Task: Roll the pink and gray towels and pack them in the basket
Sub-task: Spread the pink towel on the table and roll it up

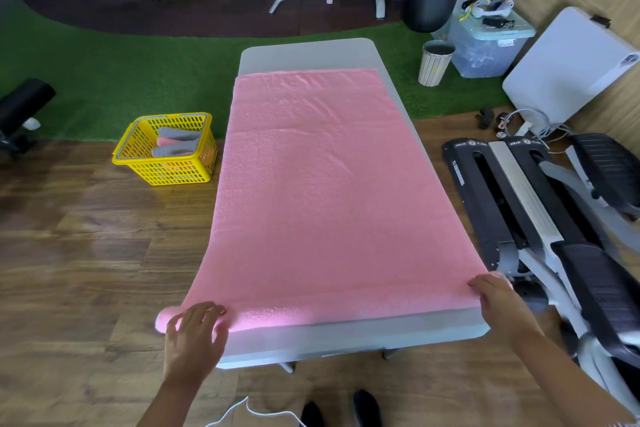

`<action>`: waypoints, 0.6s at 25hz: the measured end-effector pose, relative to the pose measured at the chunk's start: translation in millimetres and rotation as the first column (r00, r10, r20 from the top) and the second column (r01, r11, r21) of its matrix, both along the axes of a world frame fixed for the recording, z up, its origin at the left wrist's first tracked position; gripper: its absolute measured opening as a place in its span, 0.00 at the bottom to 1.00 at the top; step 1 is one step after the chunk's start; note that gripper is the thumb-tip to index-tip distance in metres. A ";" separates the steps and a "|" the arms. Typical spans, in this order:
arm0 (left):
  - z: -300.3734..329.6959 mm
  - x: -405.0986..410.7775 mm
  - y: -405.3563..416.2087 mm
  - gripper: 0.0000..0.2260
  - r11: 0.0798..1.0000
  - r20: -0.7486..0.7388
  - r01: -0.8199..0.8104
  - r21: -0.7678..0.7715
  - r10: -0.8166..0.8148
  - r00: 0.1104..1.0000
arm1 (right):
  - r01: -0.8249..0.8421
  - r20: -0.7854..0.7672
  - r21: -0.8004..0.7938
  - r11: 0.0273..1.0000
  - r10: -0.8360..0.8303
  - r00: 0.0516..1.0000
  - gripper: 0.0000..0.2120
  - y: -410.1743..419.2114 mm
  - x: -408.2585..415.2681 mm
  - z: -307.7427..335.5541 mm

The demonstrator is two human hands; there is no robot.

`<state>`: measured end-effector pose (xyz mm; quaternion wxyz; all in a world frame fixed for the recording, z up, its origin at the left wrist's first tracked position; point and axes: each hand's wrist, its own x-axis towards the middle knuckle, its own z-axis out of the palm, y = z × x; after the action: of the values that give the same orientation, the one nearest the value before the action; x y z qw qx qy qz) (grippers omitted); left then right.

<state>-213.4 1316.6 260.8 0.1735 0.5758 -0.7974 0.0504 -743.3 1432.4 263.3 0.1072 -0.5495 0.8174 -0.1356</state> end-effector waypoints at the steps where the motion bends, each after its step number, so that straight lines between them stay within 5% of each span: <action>1: 0.8 -0.4 -0.8 0.15 1.000 -0.006 0.004 0.010 -0.004 1.000 | -0.003 0.016 0.018 1.000 0.003 1.000 0.17 -0.3 3.1 4.6; 5: 3.1 -2.5 -2.0 0.15 0.997 -0.021 0.001 0.084 0.001 1.000 | -0.019 0.040 0.201 0.979 0.012 0.999 0.22 -1.4 1.2 9.3; 9: -0.1 -1.8 3.2 0.17 0.990 0.004 0.034 0.138 -0.035 0.999 | -0.060 -0.038 0.132 0.989 0.066 0.997 0.19 -3.4 5.5 9.7; 11: 5.7 -3.4 1.4 0.16 0.989 0.011 0.033 0.147 -0.035 0.999 | -0.151 -0.194 0.116 0.982 0.172 0.966 0.18 -5.7 5.0 10.3; 15: 12.8 -10.1 -6.9 0.17 0.983 0.057 -0.002 0.182 -0.009 0.998 | -0.120 -0.183 0.429 0.895 0.217 0.959 0.14 -21.5 -0.7 29.0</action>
<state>-223.5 1309.7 273.7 0.0971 0.5862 -0.8043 -0.0063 -744.0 1410.9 292.2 0.1386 -0.5953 0.7833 0.1137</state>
